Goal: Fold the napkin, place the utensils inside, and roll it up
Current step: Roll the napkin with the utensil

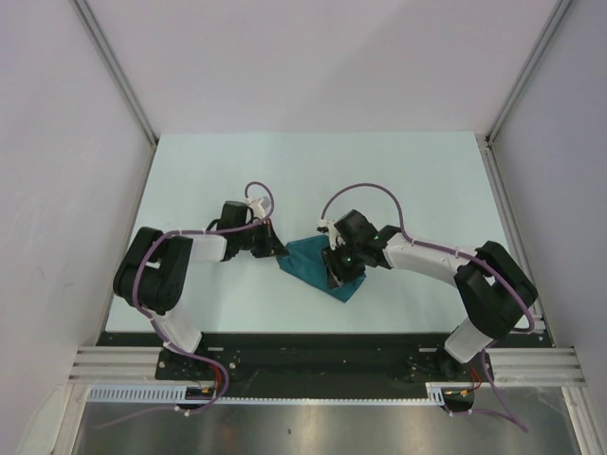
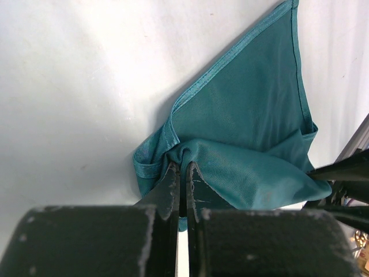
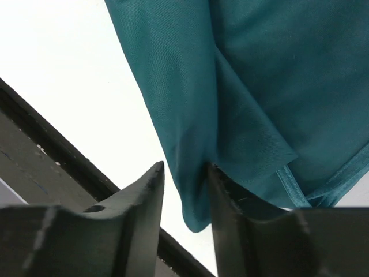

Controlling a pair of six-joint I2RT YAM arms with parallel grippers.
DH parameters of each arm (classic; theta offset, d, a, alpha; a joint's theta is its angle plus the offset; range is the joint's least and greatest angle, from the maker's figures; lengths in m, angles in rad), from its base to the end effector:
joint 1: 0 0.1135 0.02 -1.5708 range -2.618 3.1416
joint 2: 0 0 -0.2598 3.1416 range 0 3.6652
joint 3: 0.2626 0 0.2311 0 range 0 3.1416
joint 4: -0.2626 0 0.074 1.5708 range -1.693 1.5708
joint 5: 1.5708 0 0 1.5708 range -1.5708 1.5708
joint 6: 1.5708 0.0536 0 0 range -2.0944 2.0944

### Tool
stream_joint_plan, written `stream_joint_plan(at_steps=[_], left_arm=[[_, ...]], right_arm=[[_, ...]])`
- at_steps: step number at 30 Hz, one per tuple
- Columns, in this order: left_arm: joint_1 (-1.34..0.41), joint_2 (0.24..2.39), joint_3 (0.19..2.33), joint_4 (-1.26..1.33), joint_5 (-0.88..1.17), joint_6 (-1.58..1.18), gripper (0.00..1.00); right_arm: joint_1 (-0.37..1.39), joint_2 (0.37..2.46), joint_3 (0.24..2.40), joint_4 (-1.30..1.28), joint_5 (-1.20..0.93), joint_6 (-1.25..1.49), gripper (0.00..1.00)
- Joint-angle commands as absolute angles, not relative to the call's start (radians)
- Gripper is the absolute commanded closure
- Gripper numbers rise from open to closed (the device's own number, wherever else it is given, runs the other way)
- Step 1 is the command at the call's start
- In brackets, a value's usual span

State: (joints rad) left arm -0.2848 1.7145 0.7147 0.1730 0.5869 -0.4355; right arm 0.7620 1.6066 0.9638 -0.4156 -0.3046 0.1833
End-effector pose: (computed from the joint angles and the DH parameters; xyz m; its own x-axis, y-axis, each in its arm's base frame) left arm 0.2879 -0.1152 0.1280 -0.8908 -0.1052 -0.4421 0.2406 0.7162 -0.6551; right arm 0.2097 0.2224 0.1783 -0.7594 -0.4843 -0.4344 -0.6372 0.6885 0.3464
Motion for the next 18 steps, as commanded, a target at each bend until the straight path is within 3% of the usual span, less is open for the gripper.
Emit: stream_joint_plan(at_steps=[1, 2, 5, 8, 18], left_arm=[[-0.275, 1.726, 0.704, 0.153, 0.495, -0.387, 1.0], [-0.275, 1.723, 0.703, 0.153, 0.495, -0.387, 1.0], [-0.275, 1.721, 0.703, 0.155, 0.495, -0.387, 1.0], [-0.273, 1.72, 0.706, 0.153, 0.495, -0.39, 1.0], [-0.275, 1.726, 0.707, 0.146, 0.495, -0.39, 1.0]], right_arm=[[0.767, 1.612, 0.976, -0.445, -0.337, 0.206, 0.66], [0.769, 1.611, 0.979, -0.446, -0.342, 0.218, 0.79], [0.769, 1.609, 0.989, -0.463, -0.37, 0.244, 0.95], [0.765, 1.634, 0.997, -0.479, -0.439, 0.267, 0.99], [0.703, 1.715, 0.911, -0.4, -0.627, 0.38, 1.0]])
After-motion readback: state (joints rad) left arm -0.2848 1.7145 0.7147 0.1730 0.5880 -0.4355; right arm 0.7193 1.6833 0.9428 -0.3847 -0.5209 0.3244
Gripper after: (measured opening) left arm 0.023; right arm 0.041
